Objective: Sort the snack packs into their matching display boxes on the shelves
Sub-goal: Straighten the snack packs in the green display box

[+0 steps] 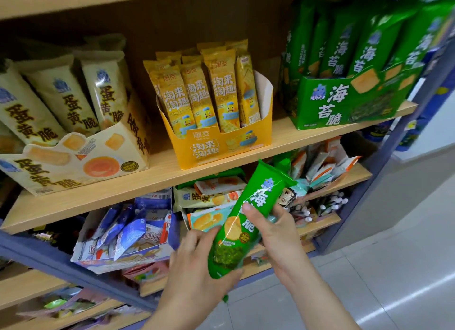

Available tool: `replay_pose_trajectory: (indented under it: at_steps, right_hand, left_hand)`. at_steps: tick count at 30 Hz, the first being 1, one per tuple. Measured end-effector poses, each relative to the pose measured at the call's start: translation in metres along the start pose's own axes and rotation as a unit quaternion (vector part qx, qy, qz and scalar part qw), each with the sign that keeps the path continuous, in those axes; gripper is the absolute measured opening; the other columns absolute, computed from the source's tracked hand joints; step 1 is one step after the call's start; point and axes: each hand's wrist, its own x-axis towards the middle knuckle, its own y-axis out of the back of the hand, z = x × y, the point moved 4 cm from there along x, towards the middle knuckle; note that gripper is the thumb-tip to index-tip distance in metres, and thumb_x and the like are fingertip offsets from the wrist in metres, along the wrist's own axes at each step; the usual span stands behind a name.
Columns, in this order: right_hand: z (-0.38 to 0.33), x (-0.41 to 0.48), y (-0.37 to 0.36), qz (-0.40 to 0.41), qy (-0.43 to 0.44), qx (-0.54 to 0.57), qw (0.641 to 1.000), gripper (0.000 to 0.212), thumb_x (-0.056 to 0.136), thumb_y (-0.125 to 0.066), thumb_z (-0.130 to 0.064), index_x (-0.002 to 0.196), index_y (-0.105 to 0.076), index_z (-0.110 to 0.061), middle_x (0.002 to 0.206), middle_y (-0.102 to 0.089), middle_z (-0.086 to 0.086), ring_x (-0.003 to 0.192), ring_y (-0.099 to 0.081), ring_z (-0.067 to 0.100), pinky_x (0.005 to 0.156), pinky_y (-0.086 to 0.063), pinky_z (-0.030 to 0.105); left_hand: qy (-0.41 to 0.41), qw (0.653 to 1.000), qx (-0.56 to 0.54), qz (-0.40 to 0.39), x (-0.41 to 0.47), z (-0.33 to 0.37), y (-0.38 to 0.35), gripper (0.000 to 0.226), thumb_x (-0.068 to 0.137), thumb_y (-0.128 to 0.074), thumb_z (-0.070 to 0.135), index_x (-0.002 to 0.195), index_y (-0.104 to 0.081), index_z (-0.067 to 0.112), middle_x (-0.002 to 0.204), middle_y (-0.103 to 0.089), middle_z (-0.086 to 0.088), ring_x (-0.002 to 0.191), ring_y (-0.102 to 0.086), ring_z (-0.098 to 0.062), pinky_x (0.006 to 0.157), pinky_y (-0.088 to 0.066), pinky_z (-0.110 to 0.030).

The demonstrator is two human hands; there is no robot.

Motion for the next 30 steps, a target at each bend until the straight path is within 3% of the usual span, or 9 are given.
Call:
replay_pose_trajectory:
  at_steps: [3,6,9,13,17,20,22,26,30]
  right_hand:
    - [-0.033,-0.004,0.006,-0.053,0.067,-0.081,0.993,0.031,0.071,-0.081,-0.022,0.099,-0.072,-0.013,0.092,-0.077,-0.003,0.084,-0.072,0.010,0.066,-0.053,0.018]
    - [-0.066,-0.008,0.010,-0.092,0.118,-0.178,0.973,0.031,0.068,-0.088,-0.036,0.095,-0.075,-0.029,0.100,-0.075,-0.006,0.093,-0.069,0.004,0.072,-0.050,0.014]
    - [-0.095,-0.010,0.021,-0.125,0.154,-0.208,0.958,0.035,0.065,-0.082,-0.048,0.098,-0.072,-0.044,0.104,-0.074,-0.010,0.098,-0.068,0.003,0.079,-0.053,0.018]
    - [-0.123,-0.002,0.045,-0.124,0.197,-0.279,0.932,0.055,0.061,-0.069,-0.081,0.110,-0.064,-0.056,0.128,-0.060,0.001,0.122,-0.056,0.015,0.105,-0.045,0.043]
    - [-0.149,0.016,0.067,-0.093,0.253,-0.289,0.918,0.050,0.066,-0.046,-0.093,0.102,-0.063,-0.064,0.113,-0.060,-0.027,0.112,-0.052,-0.009,0.102,-0.041,0.022]
    - [-0.174,0.035,0.094,-0.045,0.280,-0.290,0.914,0.031,0.085,-0.054,-0.071,0.115,-0.055,-0.068,0.128,-0.056,-0.030,0.128,-0.044,-0.007,0.109,-0.038,0.030]
    - [-0.193,0.044,0.112,-0.030,0.307,-0.310,0.899,0.029,0.095,-0.057,-0.046,0.112,-0.055,-0.070,0.126,-0.054,-0.037,0.128,-0.042,-0.011,0.106,-0.034,0.021]
    - [-0.219,0.066,0.143,-0.081,0.276,-0.306,0.908,0.029,0.076,-0.058,-0.071,0.105,-0.060,-0.068,0.124,-0.057,-0.029,0.126,-0.046,-0.005,0.110,-0.035,0.027]
    - [-0.229,0.086,0.170,-0.126,0.264,-0.304,0.907,0.064,0.062,-0.070,-0.081,0.118,-0.064,-0.052,0.129,-0.061,-0.010,0.124,-0.054,0.011,0.107,-0.043,0.039]
  left_hand:
    - [-0.007,0.980,-0.195,-0.050,0.014,0.021,0.020,0.060,0.067,-0.055,0.082,0.121,-0.050,0.058,0.121,-0.048,0.032,0.117,-0.052,0.001,0.097,-0.047,-0.027]
    - [-0.042,0.942,-0.328,-0.066,0.035,0.054,0.037,0.039,0.081,-0.067,0.060,0.118,-0.059,0.050,0.118,-0.065,0.015,0.101,-0.067,-0.006,0.080,-0.056,-0.022]
    - [-0.088,0.935,-0.332,-0.083,0.054,0.090,0.051,0.047,0.078,-0.072,0.040,0.122,-0.054,0.039,0.112,-0.068,0.020,0.099,-0.066,0.000,0.077,-0.051,-0.014]
    - [-0.106,0.932,-0.330,-0.105,0.078,0.118,0.054,0.061,0.069,-0.087,0.041,0.123,-0.058,0.040,0.111,-0.070,0.012,0.102,-0.065,-0.015,0.088,-0.053,-0.029]
    - [-0.106,0.937,-0.323,-0.078,0.101,0.147,0.054,0.054,0.071,-0.088,0.022,0.116,-0.062,0.033,0.105,-0.073,0.014,0.097,-0.068,-0.007,0.086,-0.053,-0.027]
    - [-0.095,0.948,-0.301,-0.050,0.119,0.163,0.050,0.053,0.068,-0.087,0.042,0.115,-0.064,0.031,0.105,-0.073,0.015,0.096,-0.070,-0.007,0.089,-0.054,-0.036]
    - [-0.080,0.939,-0.333,-0.037,0.130,0.173,0.045,0.058,0.066,-0.086,0.051,0.116,-0.063,0.033,0.108,-0.073,0.014,0.099,-0.070,-0.008,0.089,-0.055,-0.038]
    - [-0.099,0.922,-0.375,-0.009,0.157,0.220,0.031,0.048,0.068,-0.079,0.032,0.113,-0.066,0.023,0.105,-0.074,0.014,0.097,-0.070,-0.007,0.078,-0.054,-0.019]
    - [-0.135,0.926,-0.352,-0.033,0.187,0.265,0.008,0.033,0.081,-0.077,0.036,0.112,-0.070,0.027,0.111,-0.073,0.013,0.106,-0.068,-0.009,0.092,-0.054,-0.031]
